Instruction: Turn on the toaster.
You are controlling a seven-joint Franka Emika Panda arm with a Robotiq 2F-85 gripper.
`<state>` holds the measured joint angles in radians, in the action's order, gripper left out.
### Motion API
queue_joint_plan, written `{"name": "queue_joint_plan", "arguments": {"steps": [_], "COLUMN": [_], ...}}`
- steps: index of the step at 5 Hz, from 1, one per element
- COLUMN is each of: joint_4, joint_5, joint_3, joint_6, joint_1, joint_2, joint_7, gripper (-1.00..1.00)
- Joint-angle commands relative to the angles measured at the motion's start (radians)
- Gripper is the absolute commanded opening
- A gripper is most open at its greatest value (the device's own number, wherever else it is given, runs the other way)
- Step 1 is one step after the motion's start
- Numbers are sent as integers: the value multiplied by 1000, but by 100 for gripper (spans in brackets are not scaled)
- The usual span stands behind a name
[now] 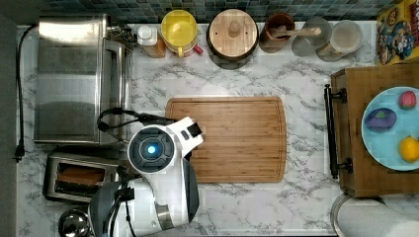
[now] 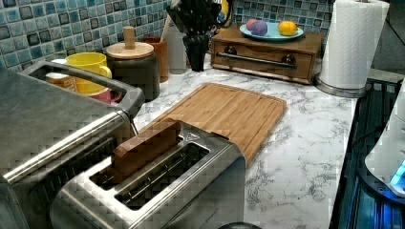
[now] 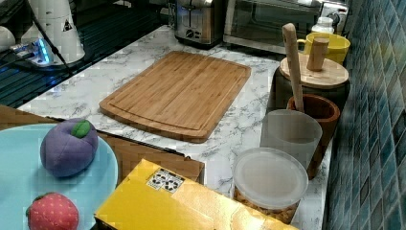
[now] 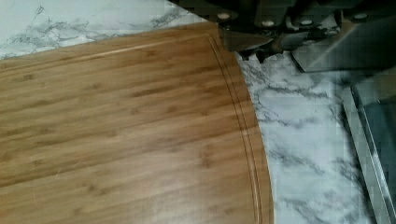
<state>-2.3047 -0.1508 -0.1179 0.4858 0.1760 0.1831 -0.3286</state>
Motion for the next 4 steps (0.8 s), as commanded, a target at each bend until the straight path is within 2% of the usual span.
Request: {"name": "queue_joint_plan", "arguments": {"steps": [1,4], "joint_4": [-159,-185], "joint_5": [-150,-145], "joint_3": [-67,-86], "joint_6": [83,94], "joint_1": [92,145], "joint_2": [136,110], "joint_7": [-184,-107], "gripper": [-100,-100]}}
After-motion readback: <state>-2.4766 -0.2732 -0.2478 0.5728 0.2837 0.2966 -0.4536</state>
